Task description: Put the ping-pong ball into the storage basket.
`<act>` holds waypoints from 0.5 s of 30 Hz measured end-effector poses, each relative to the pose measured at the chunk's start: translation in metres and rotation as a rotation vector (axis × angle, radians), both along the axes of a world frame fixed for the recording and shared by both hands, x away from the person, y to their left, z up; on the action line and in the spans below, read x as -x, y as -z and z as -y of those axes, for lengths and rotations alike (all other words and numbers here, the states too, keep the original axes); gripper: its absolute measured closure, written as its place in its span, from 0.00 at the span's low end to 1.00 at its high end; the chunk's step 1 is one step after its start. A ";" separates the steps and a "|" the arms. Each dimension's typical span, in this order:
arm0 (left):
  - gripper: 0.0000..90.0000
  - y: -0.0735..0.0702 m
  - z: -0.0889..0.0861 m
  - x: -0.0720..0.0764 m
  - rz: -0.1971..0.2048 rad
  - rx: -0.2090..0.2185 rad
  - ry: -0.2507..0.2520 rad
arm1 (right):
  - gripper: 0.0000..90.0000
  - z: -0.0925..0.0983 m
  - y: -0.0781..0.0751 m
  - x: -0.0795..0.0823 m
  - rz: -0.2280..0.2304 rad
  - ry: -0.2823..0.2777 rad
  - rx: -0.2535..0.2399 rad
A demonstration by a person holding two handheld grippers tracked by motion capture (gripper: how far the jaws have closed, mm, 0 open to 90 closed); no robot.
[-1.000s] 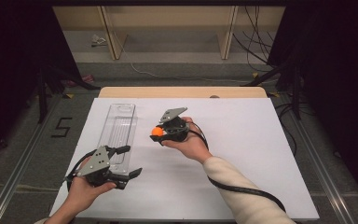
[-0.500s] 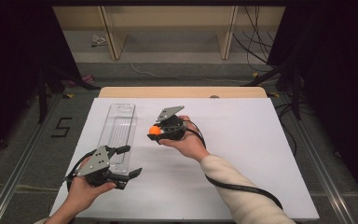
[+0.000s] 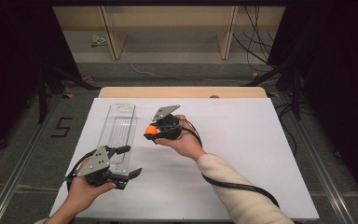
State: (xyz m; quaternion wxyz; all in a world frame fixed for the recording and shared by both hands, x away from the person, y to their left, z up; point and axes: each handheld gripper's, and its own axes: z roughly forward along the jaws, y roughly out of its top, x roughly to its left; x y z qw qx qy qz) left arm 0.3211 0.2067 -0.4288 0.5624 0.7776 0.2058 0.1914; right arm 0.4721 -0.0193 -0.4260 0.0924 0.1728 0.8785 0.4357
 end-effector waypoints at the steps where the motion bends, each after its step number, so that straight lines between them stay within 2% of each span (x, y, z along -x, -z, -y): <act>1: 0.19 0.000 0.000 0.000 0.000 0.000 0.000 | 0.57 -0.001 0.000 0.000 0.002 0.000 -0.002; 15: 0.19 0.000 0.000 0.000 0.001 -0.001 0.002 | 0.57 -0.009 -0.001 -0.002 0.003 -0.011 0.000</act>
